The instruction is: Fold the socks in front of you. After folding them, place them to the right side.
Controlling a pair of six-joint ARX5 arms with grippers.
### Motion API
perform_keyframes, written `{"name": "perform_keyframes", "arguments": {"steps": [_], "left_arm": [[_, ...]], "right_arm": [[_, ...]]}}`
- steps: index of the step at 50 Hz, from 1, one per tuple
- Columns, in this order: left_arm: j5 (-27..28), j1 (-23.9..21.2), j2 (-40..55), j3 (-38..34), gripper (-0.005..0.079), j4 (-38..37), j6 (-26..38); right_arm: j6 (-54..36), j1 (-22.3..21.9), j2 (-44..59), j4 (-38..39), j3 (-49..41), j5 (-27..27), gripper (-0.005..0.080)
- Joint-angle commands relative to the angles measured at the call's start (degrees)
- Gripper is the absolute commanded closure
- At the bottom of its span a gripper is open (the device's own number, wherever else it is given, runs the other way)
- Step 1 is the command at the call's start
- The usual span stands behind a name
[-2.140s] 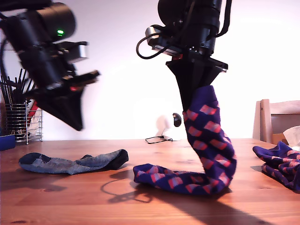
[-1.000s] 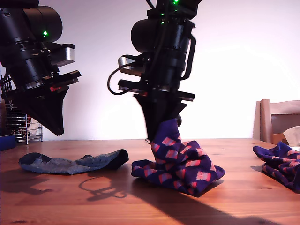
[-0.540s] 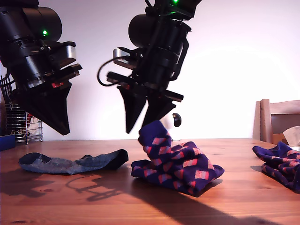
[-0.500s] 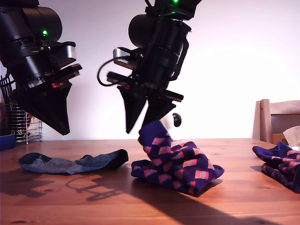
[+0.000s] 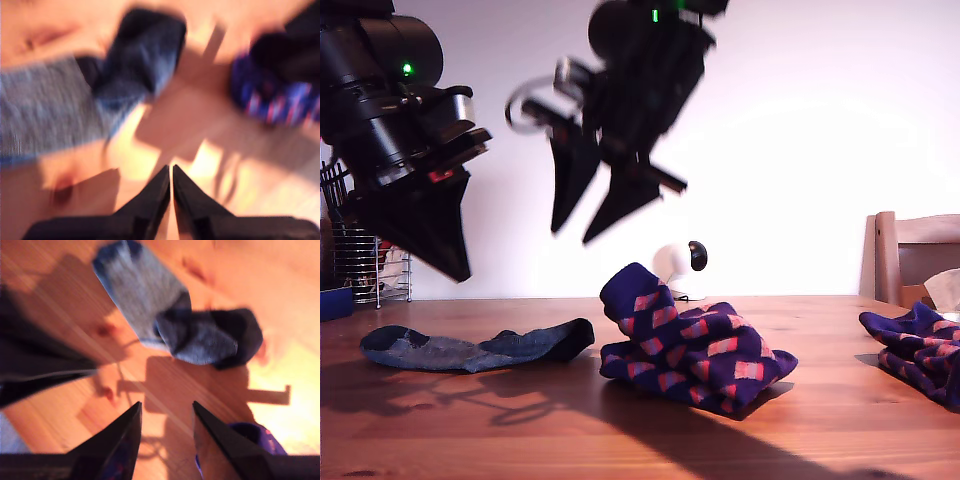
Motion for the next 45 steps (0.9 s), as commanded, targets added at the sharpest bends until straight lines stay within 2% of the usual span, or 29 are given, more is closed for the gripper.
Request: {"name": "perform_keyframes", "arguments": {"steps": [1,5,12,14,25,37,45], "left_arm": [[2.0,0.0,-0.5,-0.6,0.0762,2.3,-0.9],[4.9,0.0,-0.4,-0.6,0.0709,4.8,-1.9],[9.5,-0.4,0.0,-0.6,0.0475,8.6,-1.9],[10.2,-0.7,0.2,-0.6,0.0441,9.4,-2.2],[14.3,-2.9,4.7,-0.6,0.0435,12.9,-3.5],[16.3,-5.7,9.4,-0.6,0.0434,21.2,-5.2],[16.9,-6.4,10.5,-0.6,0.0434,23.8,-5.9]], "right_arm": [[-0.3,-1.0,0.9,-2.0,0.0,-0.1,0.0468],[-1.4,-2.4,0.9,-5.4,0.5,0.3,0.0467],[-3.3,-5.0,0.9,-10.9,0.5,0.4,0.0467],[-3.6,-5.9,0.9,-12.2,0.5,0.4,0.0467],[-6.6,-9.0,0.9,-17.7,0.5,0.4,0.0468],[-9.0,-10.8,0.9,-19.9,0.5,0.5,0.0468],[-9.4,-11.9,0.9,-20.5,0.5,0.5,0.0468]]}}
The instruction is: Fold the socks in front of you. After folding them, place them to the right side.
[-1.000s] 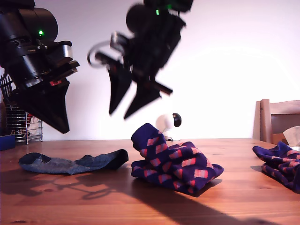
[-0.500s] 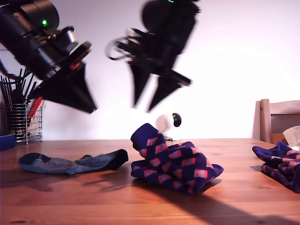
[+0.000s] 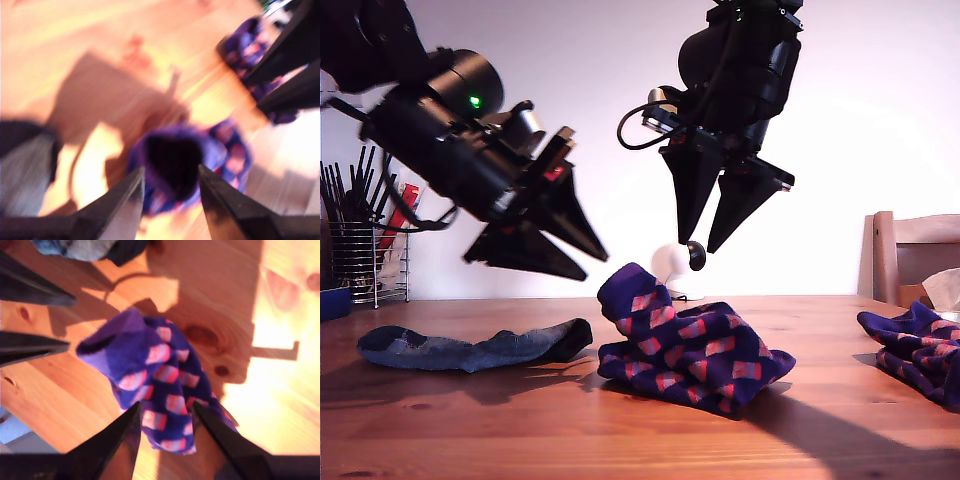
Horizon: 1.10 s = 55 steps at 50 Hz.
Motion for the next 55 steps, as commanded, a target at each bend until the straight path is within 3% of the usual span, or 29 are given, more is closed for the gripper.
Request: {"name": "perform_keyframes", "arguments": {"steps": [1,11,43,49,55], "left_arm": [[0.3,-0.1,0.6,-0.5,0.0434,0.8,-0.5],[1.7,-0.3,1.1,-0.5,0.0362,3.2,-1.2],[1.6,-3.1,6.3,-0.4,0.0366,5.6,-2.4],[1.6,-3.6,6.3,-0.4,0.0402,5.9,-2.4],[1.8,-4.3,6.3,-0.4,0.0530,5.5,-2.7]], "right_arm": [[-0.4,-0.7,0.9,0.0,0.0,0.1,0.0468],[-0.4,-1.7,0.9,0.0,0.0,0.0,0.0468],[-1.5,-2.0,0.9,-0.1,0.0,0.0,0.0468],[-1.5,-2.1,0.9,-0.2,0.0,0.0,0.0468],[-1.5,-2.1,0.9,-0.5,0.0,0.0,0.0468]]}}
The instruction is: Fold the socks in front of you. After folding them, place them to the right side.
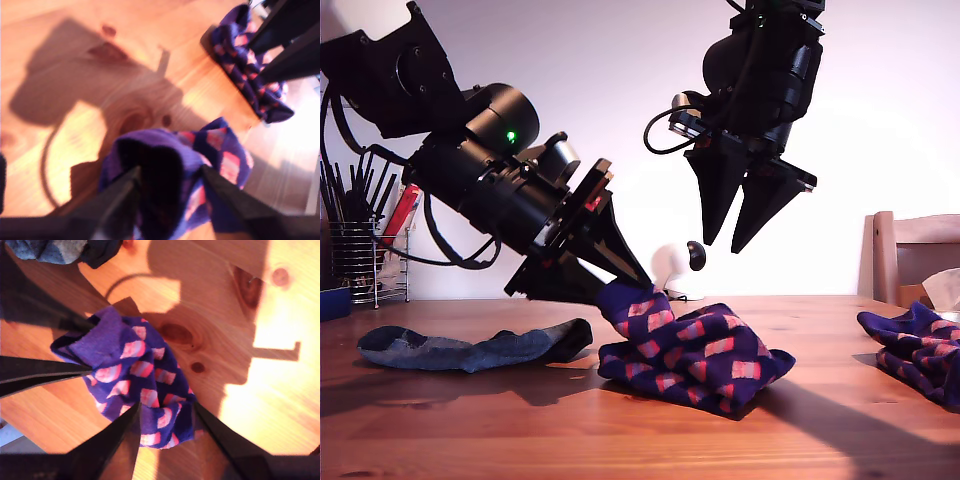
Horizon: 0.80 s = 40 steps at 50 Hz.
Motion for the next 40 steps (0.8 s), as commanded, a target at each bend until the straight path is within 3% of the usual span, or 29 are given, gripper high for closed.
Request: {"name": "perform_keyframes", "arguments": {"steps": [1,6,29,35,40], "left_arm": [[0.2,-0.9,0.0,-0.4,0.0553,0.1,-0.2],[0.8,-1.7,0.0,-0.4,0.0779,0.5,-0.2],[16.2,-2.0,-0.9,6.4,0.0763,1.5,-7.1],[16.0,-1.5,-1.0,6.8,0.0763,1.3,-7.3],[10.7,-0.3,-1.0,6.8,0.0763,-3.2,-4.1]], "right_arm": [[-0.2,0.1,0.9,-0.3,0.0,0.0,0.0468],[-0.2,0.1,0.9,-0.3,0.0,0.0,0.0468],[-0.3,-2.0,0.9,-0.9,0.0,0.3,0.0468],[-0.4,-2.7,0.9,-1.0,0.0,0.3,0.0468],[-0.4,-2.9,0.9,-1.3,0.0,0.3,0.0468]]}}
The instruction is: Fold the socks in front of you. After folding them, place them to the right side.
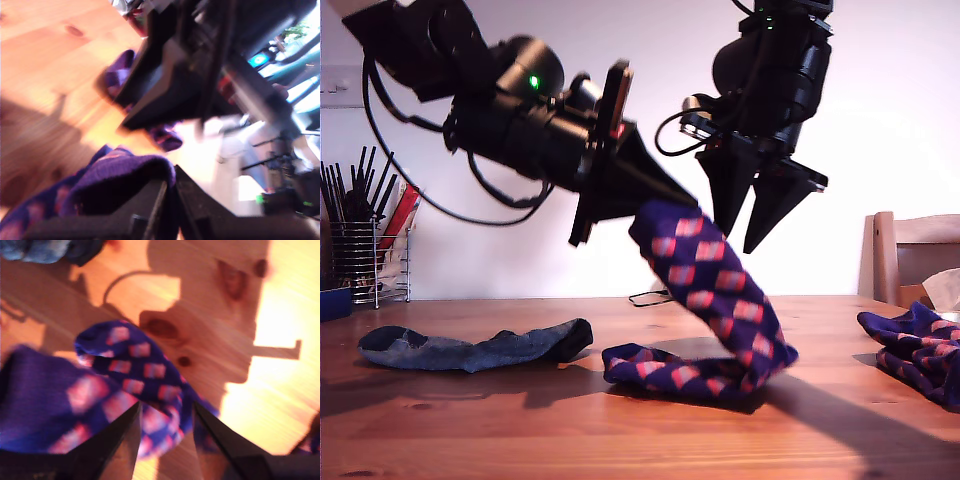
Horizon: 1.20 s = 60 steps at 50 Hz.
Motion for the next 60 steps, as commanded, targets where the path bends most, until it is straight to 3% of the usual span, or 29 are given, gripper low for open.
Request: {"name": "perform_keyframes", "arguments": {"steps": [1,7,17,22,27,37,60], "left_arm": [[-3.9,1.0,-0.2,-0.5,0.0763,-3.3,3.9],[-10.1,1.5,-0.2,-0.5,0.0763,-7.8,9.4],[-17.9,1.4,0.4,-0.5,0.0763,-9.3,13.5],[-18.3,1.3,2.0,-0.5,0.0763,-9.1,13.5],[-18.6,1.3,4.3,-0.5,0.0763,-8.9,14.2],[-20.5,1.3,6.3,-0.5,0.0763,-8.1,17.2],[-24.0,1.4,6.3,-0.5,0.0763,-7.7,19.4]], "right_arm": [[-0.2,-0.2,0.9,-0.3,0.0,0.1,0.0468],[-0.2,-0.2,0.9,-0.4,0.0,0.0,0.0468],[-1.8,0.9,0.9,-5.0,0.0,-2.6,0.0491],[-1.7,1.9,0.9,-5.4,-0.1,-3.0,0.0582],[-2.0,3.0,0.9,-5.0,-0.1,-4.3,0.0773],[-2.0,5.0,0.9,-4.5,-1.1,-4.4,0.0765],[-1.5,6.6,0.9,5.6,-11.6,-3.9,0.0765]]}}
